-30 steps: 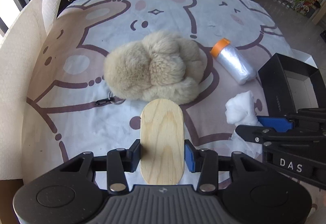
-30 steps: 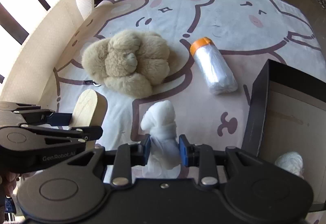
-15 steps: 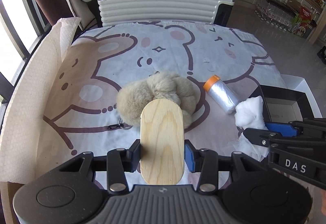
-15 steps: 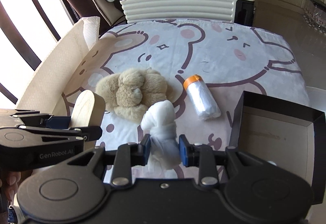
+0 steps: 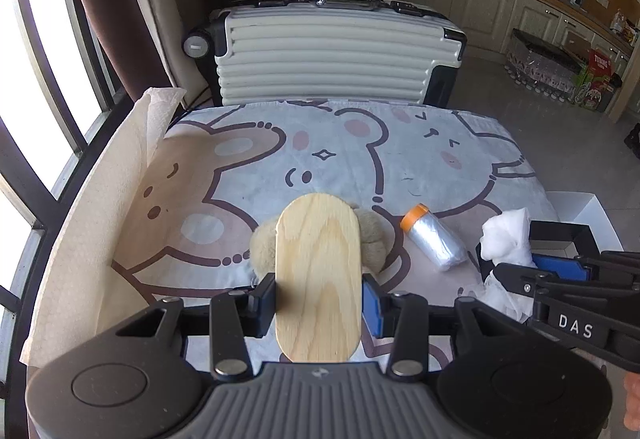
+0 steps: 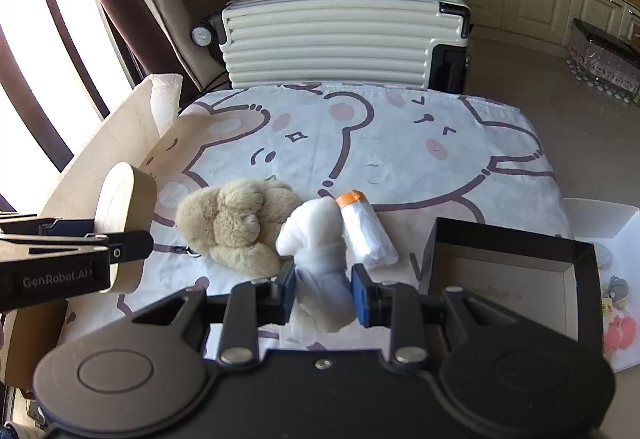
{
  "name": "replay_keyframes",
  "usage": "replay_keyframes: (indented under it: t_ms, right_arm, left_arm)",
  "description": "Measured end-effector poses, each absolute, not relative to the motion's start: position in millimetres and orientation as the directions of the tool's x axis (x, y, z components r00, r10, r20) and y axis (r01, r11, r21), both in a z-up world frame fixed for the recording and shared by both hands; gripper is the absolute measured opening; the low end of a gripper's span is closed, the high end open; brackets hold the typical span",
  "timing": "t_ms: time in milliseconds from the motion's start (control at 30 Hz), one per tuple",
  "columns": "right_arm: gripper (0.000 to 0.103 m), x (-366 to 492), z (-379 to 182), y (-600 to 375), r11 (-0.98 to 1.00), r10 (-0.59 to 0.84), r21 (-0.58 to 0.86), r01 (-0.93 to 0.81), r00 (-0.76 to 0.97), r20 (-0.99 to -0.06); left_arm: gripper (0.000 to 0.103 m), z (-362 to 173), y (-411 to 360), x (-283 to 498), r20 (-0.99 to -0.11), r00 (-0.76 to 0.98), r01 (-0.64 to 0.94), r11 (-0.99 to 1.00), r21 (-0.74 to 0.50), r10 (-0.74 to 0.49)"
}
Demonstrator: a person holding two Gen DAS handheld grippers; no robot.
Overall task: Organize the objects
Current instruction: 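Lift and carry the board and cloth over the black box with both grippers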
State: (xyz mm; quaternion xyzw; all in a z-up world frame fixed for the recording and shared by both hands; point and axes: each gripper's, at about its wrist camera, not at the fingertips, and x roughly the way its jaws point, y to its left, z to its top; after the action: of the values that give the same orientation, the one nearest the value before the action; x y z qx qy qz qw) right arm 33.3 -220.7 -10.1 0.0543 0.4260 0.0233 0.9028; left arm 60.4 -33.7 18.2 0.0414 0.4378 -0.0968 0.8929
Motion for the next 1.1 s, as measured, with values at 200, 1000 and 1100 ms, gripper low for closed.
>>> replay_keyframes:
  t_ms: [200, 1000, 1100]
  right_arm:
    - [0.030, 27.8, -1.5, -225.1, 0.994, 0.058, 0.105, 0.030, 0.667, -0.743]
    - [0.030, 17.9, -1.0, -248.2, 0.995, -0.002, 0.063, 0.072, 0.672, -0.741]
    - [0.030, 14.8, -2.4, -257.4, 0.994, -0.014, 0.061, 0.089, 0.669, -0.743]
  left_arm:
    - [0.044, 17.7, -37.7, 58.4, -0.790, 0.600, 0.205, 0.979, 0.002, -0.124]
    - [0.045, 11.2, -64.3, 59.9, -0.793, 0.591, 0.225, 0.974, -0.015, -0.149]
    - [0.044, 9.9, -74.7, 59.7, -0.793, 0.587, 0.245, 0.969, -0.019, -0.164]
